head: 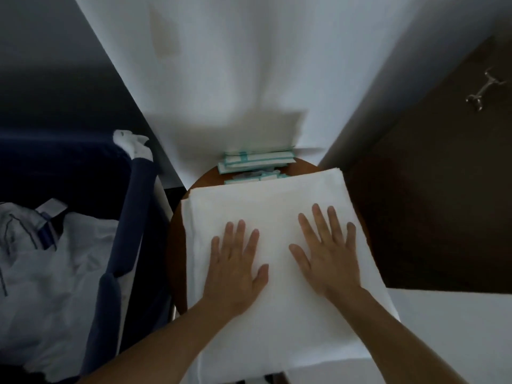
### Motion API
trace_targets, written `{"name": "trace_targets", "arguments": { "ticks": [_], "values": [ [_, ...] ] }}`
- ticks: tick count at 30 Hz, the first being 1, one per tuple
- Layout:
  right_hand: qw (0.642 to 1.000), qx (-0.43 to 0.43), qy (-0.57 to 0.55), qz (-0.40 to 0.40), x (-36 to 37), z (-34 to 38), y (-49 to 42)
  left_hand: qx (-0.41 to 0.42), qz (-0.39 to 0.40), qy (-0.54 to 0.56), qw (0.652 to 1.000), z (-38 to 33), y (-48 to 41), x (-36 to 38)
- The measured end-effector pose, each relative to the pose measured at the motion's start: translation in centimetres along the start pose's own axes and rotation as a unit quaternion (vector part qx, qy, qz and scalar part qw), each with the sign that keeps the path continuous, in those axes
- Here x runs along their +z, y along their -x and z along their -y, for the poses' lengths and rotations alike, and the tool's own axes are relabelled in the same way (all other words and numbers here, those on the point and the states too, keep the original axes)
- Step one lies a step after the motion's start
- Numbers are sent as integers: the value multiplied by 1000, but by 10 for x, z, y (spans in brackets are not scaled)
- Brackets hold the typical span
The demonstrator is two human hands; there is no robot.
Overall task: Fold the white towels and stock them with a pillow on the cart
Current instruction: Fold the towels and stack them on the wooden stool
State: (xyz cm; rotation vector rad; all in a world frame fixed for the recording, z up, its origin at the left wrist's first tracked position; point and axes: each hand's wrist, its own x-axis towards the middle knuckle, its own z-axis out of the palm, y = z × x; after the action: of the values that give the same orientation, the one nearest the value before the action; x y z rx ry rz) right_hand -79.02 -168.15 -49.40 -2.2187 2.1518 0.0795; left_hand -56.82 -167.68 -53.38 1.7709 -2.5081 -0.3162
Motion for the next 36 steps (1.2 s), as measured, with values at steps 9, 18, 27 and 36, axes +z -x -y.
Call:
{"name": "trace_targets", "arguments": {
  "ticks": [9,18,27,36],
  "values": [
    [994,16,-1,110,42,-26,14,-107,29,16,994,25,36,29],
    [991,-20,-23,130,18,-20,94,-71,15,9,997,-40,96,18],
    [986,-49,-35,153,45,-33,97,-99,119,-3,988,-51,101,35],
    [984,-53,-36,166,-29,3,94,-191,171,65,964,-51,112,-63]
  ]
}}
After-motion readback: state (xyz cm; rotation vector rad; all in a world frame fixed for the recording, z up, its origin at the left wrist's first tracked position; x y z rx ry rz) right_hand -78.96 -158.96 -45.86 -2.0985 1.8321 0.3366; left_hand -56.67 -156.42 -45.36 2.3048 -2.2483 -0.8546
